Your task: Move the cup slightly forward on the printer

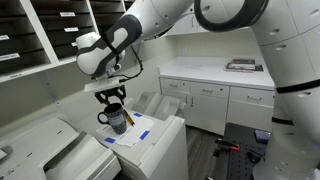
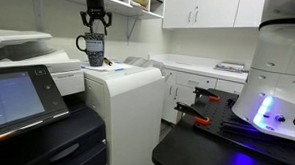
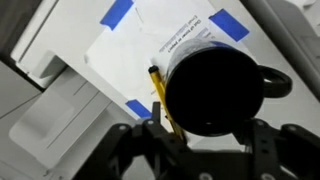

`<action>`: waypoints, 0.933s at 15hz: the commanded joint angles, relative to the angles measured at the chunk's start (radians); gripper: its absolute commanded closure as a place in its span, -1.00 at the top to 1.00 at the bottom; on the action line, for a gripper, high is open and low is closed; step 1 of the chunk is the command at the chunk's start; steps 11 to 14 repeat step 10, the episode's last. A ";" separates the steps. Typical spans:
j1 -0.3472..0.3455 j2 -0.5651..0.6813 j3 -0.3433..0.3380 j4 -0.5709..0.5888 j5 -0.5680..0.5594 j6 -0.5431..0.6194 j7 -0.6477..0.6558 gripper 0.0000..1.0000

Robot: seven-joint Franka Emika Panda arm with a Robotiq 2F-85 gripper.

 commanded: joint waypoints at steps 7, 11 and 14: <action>-0.007 -0.163 0.016 -0.046 0.072 -0.014 -0.072 1.00; -0.005 -0.221 0.021 -0.060 0.054 -0.061 -0.103 1.00; -0.005 -0.221 0.021 -0.060 0.054 -0.061 -0.103 1.00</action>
